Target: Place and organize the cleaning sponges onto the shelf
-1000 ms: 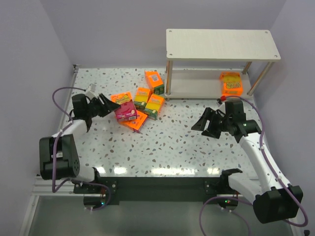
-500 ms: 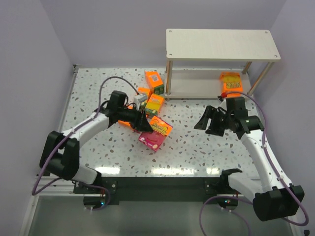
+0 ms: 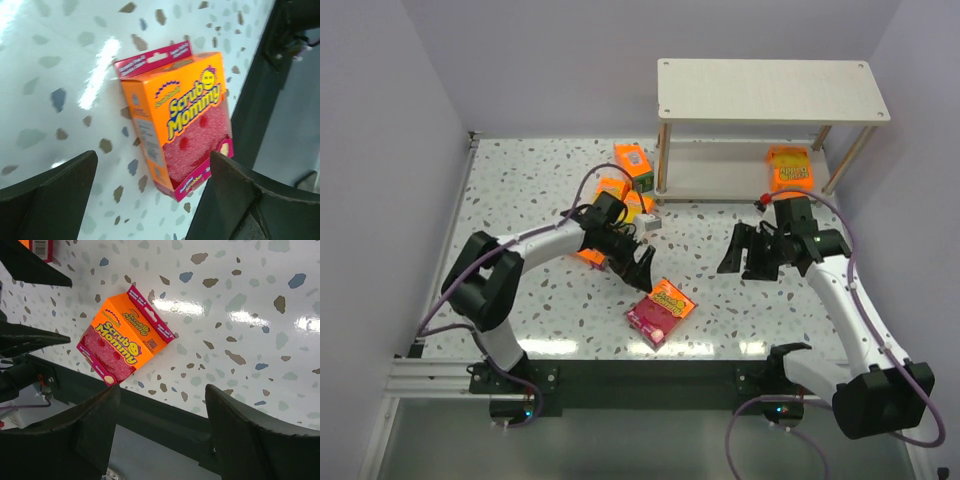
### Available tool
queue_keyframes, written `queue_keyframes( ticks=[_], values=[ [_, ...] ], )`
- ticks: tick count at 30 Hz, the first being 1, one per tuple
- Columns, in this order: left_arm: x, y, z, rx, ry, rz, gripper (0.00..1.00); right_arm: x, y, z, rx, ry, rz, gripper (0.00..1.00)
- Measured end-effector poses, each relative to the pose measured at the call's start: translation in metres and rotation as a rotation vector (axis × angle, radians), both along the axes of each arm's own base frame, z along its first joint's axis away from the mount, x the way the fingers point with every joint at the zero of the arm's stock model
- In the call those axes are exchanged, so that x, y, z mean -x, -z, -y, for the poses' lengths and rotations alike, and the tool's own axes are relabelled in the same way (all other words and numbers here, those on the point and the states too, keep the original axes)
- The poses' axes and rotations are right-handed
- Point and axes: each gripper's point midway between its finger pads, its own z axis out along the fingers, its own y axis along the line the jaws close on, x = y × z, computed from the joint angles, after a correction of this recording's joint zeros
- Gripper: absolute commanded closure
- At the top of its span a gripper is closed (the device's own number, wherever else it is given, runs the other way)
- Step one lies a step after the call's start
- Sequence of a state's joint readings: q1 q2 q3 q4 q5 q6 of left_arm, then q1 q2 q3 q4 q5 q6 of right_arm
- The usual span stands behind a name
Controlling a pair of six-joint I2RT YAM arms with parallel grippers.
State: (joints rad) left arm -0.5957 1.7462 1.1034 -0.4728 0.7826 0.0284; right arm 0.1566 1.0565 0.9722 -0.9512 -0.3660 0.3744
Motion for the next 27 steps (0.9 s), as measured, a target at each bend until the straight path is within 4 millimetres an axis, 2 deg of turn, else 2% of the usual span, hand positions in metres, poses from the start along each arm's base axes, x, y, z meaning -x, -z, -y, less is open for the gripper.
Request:
queue_keyframes(
  ticks=[2, 5, 8, 9, 11, 12, 14, 15, 16, 18, 19, 22, 27],
  values=[
    [-0.01, -0.002, -0.006, -0.047, -0.052, 0.05, 0.0, 0.0, 0.007, -0.002, 0.003, -0.033, -0.026, 0.29],
    [-0.024, -0.026, -0.016, -0.081, -0.194, 0.142, 0.05, 0.001, 0.015, -0.009, 0.024, -0.095, -0.052, 0.29],
    [-0.025, -0.065, -0.028, -0.035, -0.375, 0.198, 0.23, 0.001, 0.021, -0.021, 0.061, -0.174, -0.062, 0.29],
    [-0.023, -0.078, -0.032, 0.004, -0.434, 0.213, 0.36, 0.0, 0.022, -0.026, 0.068, -0.203, -0.063, 0.29],
    [-0.01, -0.095, -0.037, 0.075, -0.538, 0.197, 0.5, -0.003, 0.027, -0.035, 0.096, -0.252, -0.066, 0.29],
    [-0.001, -0.098, -0.037, 0.103, -0.571, 0.18, 0.66, -0.005, 0.03, -0.04, 0.105, -0.274, -0.068, 0.3],
    [0.019, -0.09, -0.033, 0.129, -0.603, 0.123, 0.79, -0.01, 0.038, -0.045, 0.128, -0.303, -0.077, 0.35],
    [0.029, -0.082, -0.03, 0.122, -0.61, 0.084, 0.93, -0.012, 0.042, -0.047, 0.135, -0.313, -0.084, 0.38],
    [0.04, -0.07, -0.026, 0.101, -0.611, 0.041, 1.0, -0.014, 0.046, -0.048, 0.146, -0.318, -0.096, 0.44],
    [0.057, -0.049, -0.02, 0.049, -0.608, -0.021, 1.0, -0.019, 0.051, -0.049, 0.165, -0.32, -0.109, 0.51],
    [0.065, -0.039, -0.017, 0.019, -0.606, -0.051, 1.0, -0.022, 0.053, -0.051, 0.169, -0.322, -0.111, 0.57],
    [0.083, -0.02, -0.007, -0.041, -0.607, -0.109, 1.0, -0.03, 0.056, -0.059, 0.164, -0.324, -0.102, 0.65],
    [0.087, -0.006, -0.007, -0.063, -0.683, -0.157, 1.0, -0.034, 0.068, -0.075, 0.159, -0.349, -0.104, 0.74]
  ],
)
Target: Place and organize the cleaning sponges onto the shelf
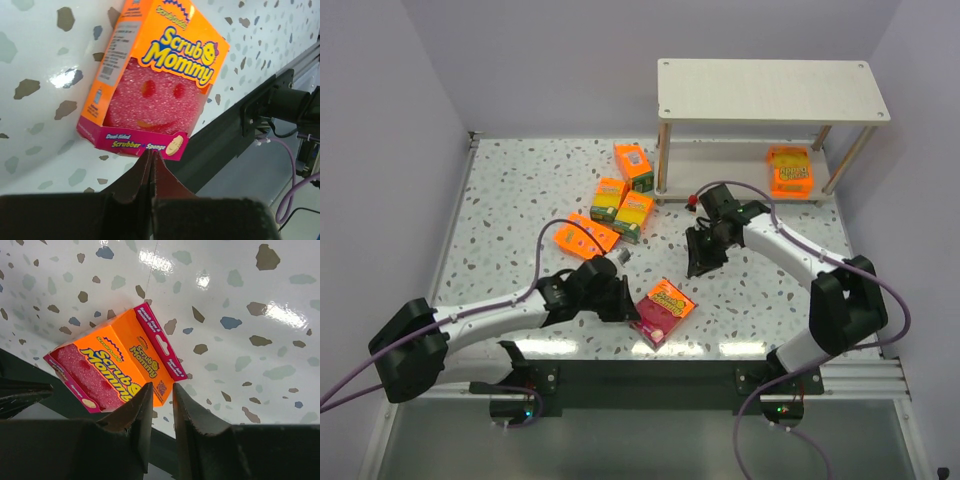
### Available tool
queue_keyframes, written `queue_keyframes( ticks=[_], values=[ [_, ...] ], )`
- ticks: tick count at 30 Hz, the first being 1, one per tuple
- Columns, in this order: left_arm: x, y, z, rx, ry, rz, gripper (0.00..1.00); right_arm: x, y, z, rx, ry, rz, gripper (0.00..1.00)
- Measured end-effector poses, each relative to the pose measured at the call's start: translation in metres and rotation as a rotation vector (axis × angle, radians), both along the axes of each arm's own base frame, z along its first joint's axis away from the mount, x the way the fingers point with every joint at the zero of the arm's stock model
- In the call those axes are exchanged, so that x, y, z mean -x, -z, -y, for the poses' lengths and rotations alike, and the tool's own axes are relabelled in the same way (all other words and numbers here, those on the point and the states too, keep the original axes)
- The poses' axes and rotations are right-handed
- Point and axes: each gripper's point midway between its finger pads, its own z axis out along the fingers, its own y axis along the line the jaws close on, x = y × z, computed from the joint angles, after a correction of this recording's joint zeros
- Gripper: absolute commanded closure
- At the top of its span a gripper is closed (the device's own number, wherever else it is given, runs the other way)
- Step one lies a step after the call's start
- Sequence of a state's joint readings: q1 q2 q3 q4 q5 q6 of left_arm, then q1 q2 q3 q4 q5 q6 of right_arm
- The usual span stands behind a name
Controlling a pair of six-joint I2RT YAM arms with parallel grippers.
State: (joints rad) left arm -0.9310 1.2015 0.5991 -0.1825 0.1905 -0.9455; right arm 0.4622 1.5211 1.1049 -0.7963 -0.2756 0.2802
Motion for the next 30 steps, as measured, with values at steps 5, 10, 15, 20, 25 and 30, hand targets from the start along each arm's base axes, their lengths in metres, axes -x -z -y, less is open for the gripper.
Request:
queue_keyframes(
  ticks=[5, 10, 15, 20, 25, 30],
  values=[
    [0.009, 0.015, -0.007, -0.024, -0.044, -0.058, 1.0, -0.002, 0.016, -0.007, 0.026, 0.003, -0.024, 0.86],
    [0.023, 0.022, -0.008, -0.058, -0.017, -0.091, 1.0, -0.007, 0.024, -0.004, 0.059, 0.04, -0.024, 0.94],
    [0.031, 0.027, -0.011, -0.077, -0.009, -0.113, 1.0, -0.007, 0.032, -0.001, 0.078, 0.053, -0.031, 0.96],
    [0.04, 0.049, -0.018, -0.132, 0.001, -0.169, 1.0, 0.0, 0.042, 0.001, 0.092, 0.058, -0.056, 0.97],
    [0.043, 0.069, -0.014, -0.179, 0.02, -0.227, 1.0, 0.012, 0.052, 0.001, 0.105, 0.049, -0.083, 0.98],
    [0.032, 0.066, -0.001, -0.168, 0.023, -0.198, 1.0, 0.023, 0.06, 0.0, 0.11, 0.041, -0.106, 0.98]
  ],
)
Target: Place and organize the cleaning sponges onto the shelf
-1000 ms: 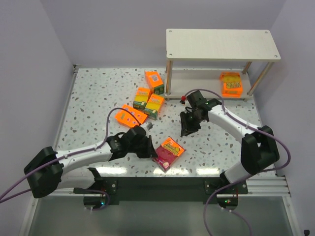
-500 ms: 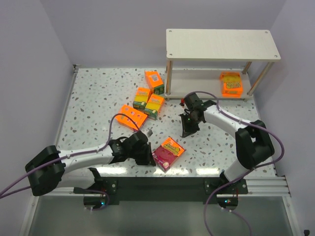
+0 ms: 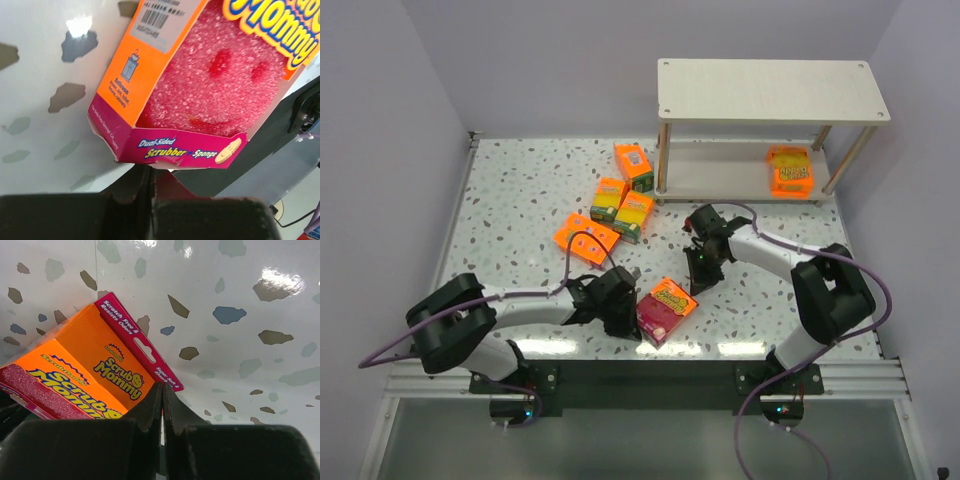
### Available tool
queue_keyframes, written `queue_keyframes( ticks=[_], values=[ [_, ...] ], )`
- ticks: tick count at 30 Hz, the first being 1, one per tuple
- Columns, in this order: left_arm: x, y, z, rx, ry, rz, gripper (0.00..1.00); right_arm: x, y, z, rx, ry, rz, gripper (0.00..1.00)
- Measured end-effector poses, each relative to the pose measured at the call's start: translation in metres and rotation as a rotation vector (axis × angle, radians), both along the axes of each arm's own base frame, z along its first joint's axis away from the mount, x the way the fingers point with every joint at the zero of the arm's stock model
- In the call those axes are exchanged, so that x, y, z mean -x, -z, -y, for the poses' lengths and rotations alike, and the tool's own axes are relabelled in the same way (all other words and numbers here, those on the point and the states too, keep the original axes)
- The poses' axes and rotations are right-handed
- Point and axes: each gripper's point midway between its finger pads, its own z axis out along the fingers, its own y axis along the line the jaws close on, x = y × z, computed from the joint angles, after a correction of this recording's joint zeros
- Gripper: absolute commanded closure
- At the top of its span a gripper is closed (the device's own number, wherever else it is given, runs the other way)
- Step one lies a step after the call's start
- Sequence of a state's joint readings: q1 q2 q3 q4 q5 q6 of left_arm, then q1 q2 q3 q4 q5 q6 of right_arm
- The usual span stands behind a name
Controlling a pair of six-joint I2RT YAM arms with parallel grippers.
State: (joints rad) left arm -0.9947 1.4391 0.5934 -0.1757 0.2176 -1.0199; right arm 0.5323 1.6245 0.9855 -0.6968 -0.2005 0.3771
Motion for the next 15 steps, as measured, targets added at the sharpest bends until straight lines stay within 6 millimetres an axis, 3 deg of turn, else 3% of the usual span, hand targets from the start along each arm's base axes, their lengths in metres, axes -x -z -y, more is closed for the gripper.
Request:
queue_keyframes(
  ticks=[5, 9, 15],
  values=[
    [-0.023, -0.006, 0.008, 0.004, -0.013, 0.041, 1.0, 0.013, 0.009, -0.003, 0.005, -0.013, -0.019, 0.98],
    [-0.049, -0.006, 0.002, -0.033, -0.032, 0.067, 1.0, 0.02, 0.013, 0.001, 0.013, -0.004, -0.03, 0.98],
    [-0.108, -0.014, -0.014, -0.061, -0.11, 0.146, 1.0, 0.034, 0.002, -0.005, -0.037, 0.017, -0.028, 0.97]
  ],
)
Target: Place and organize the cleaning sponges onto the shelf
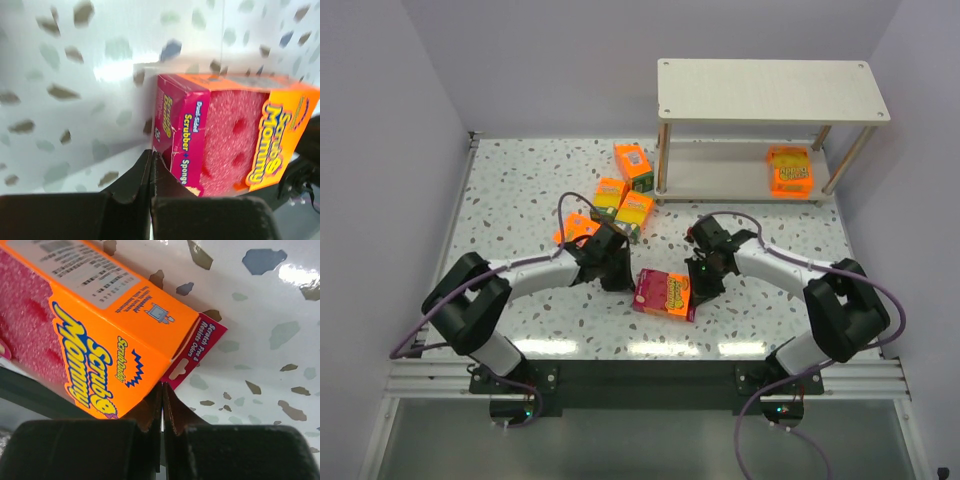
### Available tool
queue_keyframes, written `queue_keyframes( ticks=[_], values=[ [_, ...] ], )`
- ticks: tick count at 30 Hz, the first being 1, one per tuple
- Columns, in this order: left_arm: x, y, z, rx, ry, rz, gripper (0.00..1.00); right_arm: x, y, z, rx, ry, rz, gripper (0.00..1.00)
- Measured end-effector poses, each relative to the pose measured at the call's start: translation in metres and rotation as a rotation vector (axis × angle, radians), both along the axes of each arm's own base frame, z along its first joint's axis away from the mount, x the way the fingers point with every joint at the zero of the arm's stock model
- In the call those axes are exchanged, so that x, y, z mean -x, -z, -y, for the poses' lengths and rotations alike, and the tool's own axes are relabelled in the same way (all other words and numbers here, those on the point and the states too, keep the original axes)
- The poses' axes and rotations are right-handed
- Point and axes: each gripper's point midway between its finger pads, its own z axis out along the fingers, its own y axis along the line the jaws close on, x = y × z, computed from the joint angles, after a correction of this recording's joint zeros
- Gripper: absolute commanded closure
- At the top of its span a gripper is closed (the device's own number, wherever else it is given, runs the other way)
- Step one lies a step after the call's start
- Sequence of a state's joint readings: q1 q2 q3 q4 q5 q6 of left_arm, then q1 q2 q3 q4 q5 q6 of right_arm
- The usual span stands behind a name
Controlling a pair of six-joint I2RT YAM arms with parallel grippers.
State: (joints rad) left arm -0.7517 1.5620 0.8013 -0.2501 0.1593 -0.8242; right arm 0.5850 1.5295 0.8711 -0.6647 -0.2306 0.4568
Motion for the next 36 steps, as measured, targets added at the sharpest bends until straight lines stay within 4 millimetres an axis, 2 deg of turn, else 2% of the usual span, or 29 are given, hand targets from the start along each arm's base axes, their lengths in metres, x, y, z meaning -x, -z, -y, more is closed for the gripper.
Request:
queue_keyframes(
  ticks=[3, 6, 7, 9, 10, 13, 15, 22, 27, 29, 32, 36],
  values=[
    [-0.027, -0.006, 0.002, -0.001, -0.008, 0.044, 1.0, 0.004, -0.008, -0.004, -0.036, 0.015, 0.003, 0.94],
    [-0.046, -0.007, 0.01, -0.006, 0.007, 0.068, 1.0, 0.004, -0.014, -0.005, -0.044, 0.038, 0.012, 0.8],
    [-0.051, -0.006, 0.012, -0.008, 0.009, 0.071, 1.0, 0.004, -0.014, -0.003, -0.036, 0.047, 0.016, 0.71],
    [-0.054, -0.005, 0.013, -0.01, 0.016, 0.076, 1.0, 0.003, -0.014, 0.003, -0.004, 0.075, 0.024, 0.6],
    [-0.053, -0.006, 0.013, -0.01, 0.02, 0.077, 1.0, 0.003, -0.014, 0.006, 0.016, 0.094, 0.029, 0.52],
    [-0.055, -0.009, 0.01, -0.006, 0.02, 0.086, 1.0, 0.001, -0.015, 0.018, 0.077, 0.149, 0.047, 0.38],
    [-0.054, -0.016, 0.007, 0.002, 0.016, 0.098, 1.0, 0.0, -0.016, 0.024, 0.107, 0.192, 0.061, 0.34],
    [-0.046, -0.054, -0.006, 0.06, 0.0, 0.175, 1.0, -0.006, -0.037, 0.038, 0.129, 0.343, 0.143, 0.34],
    [-0.04, -0.077, -0.013, 0.091, -0.009, 0.218, 1.0, -0.012, -0.056, 0.023, -0.013, 0.429, 0.197, 0.36],
    [-0.038, -0.087, -0.015, 0.102, -0.012, 0.234, 1.0, -0.011, -0.053, 0.017, -0.063, 0.457, 0.19, 0.37],
    [-0.034, -0.103, -0.019, 0.122, -0.021, 0.263, 1.0, -0.007, -0.037, 0.011, -0.102, 0.506, 0.151, 0.39],
    [-0.029, -0.122, -0.028, 0.139, -0.037, 0.307, 1.0, -0.009, -0.026, 0.004, -0.136, 0.56, 0.121, 0.48]
  ],
)
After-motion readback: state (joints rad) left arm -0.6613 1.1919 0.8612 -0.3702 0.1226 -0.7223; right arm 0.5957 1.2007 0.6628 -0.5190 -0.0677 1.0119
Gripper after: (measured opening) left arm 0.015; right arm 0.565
